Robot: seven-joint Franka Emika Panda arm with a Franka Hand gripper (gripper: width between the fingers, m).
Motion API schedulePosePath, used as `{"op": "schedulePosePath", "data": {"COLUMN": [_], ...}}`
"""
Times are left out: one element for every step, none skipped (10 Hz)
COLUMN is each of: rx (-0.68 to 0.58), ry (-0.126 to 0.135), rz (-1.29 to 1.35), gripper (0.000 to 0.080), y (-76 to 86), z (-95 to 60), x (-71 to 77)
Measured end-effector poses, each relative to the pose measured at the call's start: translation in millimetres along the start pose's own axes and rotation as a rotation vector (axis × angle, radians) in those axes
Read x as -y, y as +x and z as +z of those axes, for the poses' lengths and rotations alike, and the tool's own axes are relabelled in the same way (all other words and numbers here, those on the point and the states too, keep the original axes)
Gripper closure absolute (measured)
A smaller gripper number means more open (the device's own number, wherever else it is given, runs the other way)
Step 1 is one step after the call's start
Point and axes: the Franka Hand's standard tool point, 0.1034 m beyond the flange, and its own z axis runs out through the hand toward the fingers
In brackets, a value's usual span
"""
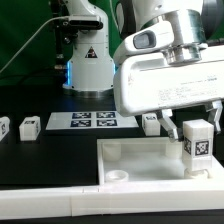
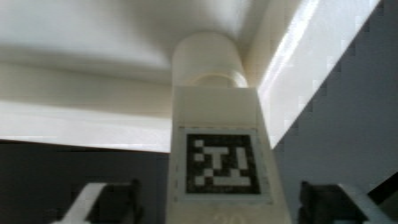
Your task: Assemble one leg
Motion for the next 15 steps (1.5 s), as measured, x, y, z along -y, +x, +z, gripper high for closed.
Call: {"op": "schedulePosePath", "data": {"rx": [0.000, 0.000, 0.000, 0.000, 0.000, 0.000, 0.000, 0.000, 0.000, 0.000, 0.000, 0.000, 0.016, 0.114, 0.122], "ry": [0.000, 0.000, 0.000, 0.000, 0.000, 0.000, 0.000, 0.000, 0.000, 0.000, 0.000, 0.000, 0.003, 0.020, 0.021], "rz": [0.000, 0.000, -0.001, -0.001, -0.001, -0.001, -0.001, -0.002, -0.002, -0.002, -0.003, -0.003, 0.000, 0.011, 0.008], "gripper": [0.0320, 0.0188, 0.0161, 0.0161, 0.0152, 0.0152, 0.0151, 0.0151, 0.0151, 0.0151, 0.0151, 0.0151, 0.0151, 0.0151, 0.0151], "y": [0.0, 0.0, -0.1, -0.1, -0.1, -0.1, -0.1, -0.1, -0.1, -0.1, -0.1, -0.1, -1.2, -1.4, 9.5], "z": [0.0, 0.0, 0.0, 0.0, 0.1, 0.1, 0.1, 0.1, 0.1, 0.1, 0.1, 0.1, 0.7, -3.1, -11.6], "x": [0.0, 0.0, 0.0, 0.0, 0.0, 0.0, 0.0, 0.0, 0.0, 0.0, 0.0, 0.0, 1.3, 7.6, 7.3]}}
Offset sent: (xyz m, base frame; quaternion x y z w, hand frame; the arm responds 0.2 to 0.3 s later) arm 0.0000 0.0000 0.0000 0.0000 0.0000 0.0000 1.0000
